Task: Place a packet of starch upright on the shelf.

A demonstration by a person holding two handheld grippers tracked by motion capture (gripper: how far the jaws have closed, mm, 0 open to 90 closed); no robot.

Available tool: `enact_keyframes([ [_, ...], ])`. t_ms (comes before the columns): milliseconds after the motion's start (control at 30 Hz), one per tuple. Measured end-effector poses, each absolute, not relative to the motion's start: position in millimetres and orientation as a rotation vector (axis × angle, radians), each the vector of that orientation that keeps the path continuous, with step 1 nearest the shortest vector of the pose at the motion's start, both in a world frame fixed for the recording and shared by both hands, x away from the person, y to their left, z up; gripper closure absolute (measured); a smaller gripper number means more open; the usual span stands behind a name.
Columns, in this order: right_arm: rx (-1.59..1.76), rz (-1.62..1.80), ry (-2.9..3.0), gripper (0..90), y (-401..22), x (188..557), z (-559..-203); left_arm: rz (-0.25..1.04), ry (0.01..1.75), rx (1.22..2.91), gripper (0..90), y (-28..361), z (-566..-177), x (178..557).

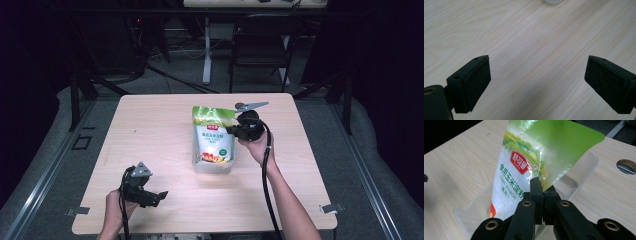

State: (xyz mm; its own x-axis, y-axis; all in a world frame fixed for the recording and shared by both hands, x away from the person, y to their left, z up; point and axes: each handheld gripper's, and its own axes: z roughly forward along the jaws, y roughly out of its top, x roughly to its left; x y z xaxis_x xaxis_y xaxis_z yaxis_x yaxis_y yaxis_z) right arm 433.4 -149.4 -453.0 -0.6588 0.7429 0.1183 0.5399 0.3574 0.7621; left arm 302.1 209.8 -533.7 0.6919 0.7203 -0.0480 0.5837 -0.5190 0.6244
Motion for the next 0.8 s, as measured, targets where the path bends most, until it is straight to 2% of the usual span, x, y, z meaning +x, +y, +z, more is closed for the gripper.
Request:
enact_keyframes([
  [367, 1.170, 1.150, 2.399, 88.2, -151.6, 435.5, -456.9, 0.284, 0.995, 2.280, 6.6, 209.4, -533.8, 301.9],
  [467, 1.184, 1.169, 2.398, 81.5, -154.7, 436.0, -455.1, 0.285, 0.995, 2.281, 6.7, 209.4, -533.8, 302.0],
  [700, 1.197, 1.184, 2.390, 76.3, -159.5, 436.4, -451.9, 0.286, 0.994, 2.283, 6.6, 209.1, -533.7, 301.9],
  [800, 1.196, 1.184, 2.380, 67.9, -163.4, 434.9, -447.5, 0.287, 0.995, 2.285, 6.7, 209.2, -533.7, 302.1],
])
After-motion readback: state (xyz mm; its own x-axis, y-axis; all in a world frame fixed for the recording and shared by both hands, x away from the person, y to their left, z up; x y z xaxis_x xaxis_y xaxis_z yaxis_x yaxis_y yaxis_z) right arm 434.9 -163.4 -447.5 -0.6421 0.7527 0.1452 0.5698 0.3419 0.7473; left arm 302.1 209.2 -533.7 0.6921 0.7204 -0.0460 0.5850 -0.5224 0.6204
